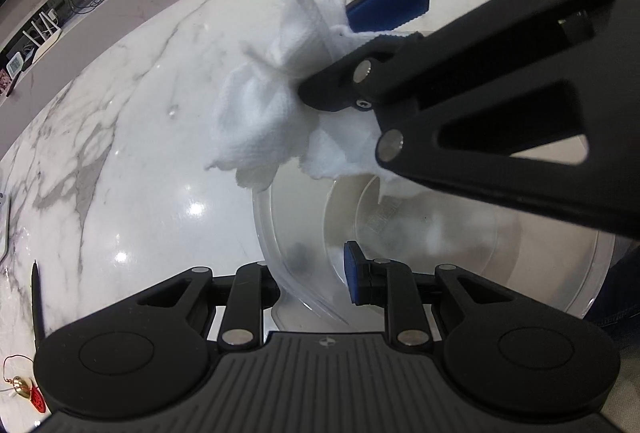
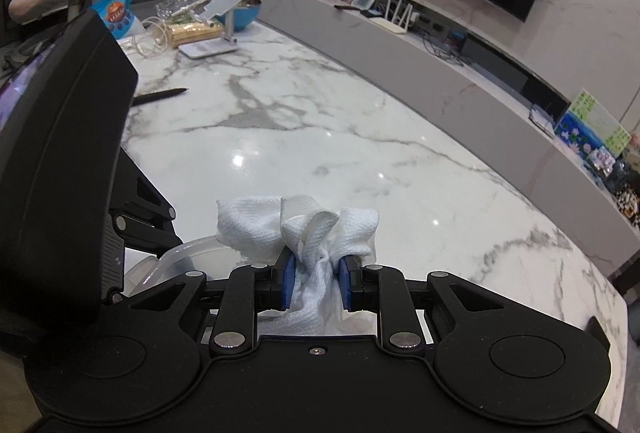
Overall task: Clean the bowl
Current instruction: 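Lift the cloth up over the bowl rim with the right tool, then lower the cloth back into the bowl and wipe the wall with the right tool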
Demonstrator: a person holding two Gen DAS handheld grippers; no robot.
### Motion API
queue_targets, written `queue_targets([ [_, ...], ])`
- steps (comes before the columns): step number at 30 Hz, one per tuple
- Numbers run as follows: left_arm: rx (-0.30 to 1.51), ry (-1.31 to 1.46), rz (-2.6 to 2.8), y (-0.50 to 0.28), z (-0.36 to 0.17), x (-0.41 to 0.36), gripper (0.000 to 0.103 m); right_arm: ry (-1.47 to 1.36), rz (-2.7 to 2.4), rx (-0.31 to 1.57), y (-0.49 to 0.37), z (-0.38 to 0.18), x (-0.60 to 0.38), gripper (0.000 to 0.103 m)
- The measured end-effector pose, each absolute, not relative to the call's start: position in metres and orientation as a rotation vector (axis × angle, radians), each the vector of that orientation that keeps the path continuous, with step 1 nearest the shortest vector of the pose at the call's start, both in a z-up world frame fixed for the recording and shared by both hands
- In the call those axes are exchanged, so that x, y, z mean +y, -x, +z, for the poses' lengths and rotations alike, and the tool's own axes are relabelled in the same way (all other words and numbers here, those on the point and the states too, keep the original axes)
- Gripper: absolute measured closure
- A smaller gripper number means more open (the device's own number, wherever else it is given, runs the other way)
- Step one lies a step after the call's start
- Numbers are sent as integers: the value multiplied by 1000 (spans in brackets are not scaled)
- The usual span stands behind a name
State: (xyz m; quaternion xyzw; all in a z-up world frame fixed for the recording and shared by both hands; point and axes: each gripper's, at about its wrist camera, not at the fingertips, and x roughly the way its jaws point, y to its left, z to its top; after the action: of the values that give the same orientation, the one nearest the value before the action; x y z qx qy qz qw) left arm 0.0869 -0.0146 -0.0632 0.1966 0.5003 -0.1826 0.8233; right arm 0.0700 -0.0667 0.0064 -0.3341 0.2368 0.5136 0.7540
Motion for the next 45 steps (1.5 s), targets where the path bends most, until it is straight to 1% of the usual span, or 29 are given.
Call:
queue_targets([
  [18, 1060, -426, -397, -88, -66, -12, 83, 781, 1023, 569, -73, 2, -73, 83],
  [32, 1071, -406, -386, -99, -67, -6, 82, 837, 972, 666, -68, -1, -96, 83],
  [45, 1072, -404, -380, -86, -63, -16, 82, 896, 1003, 700, -53, -4, -109, 83],
])
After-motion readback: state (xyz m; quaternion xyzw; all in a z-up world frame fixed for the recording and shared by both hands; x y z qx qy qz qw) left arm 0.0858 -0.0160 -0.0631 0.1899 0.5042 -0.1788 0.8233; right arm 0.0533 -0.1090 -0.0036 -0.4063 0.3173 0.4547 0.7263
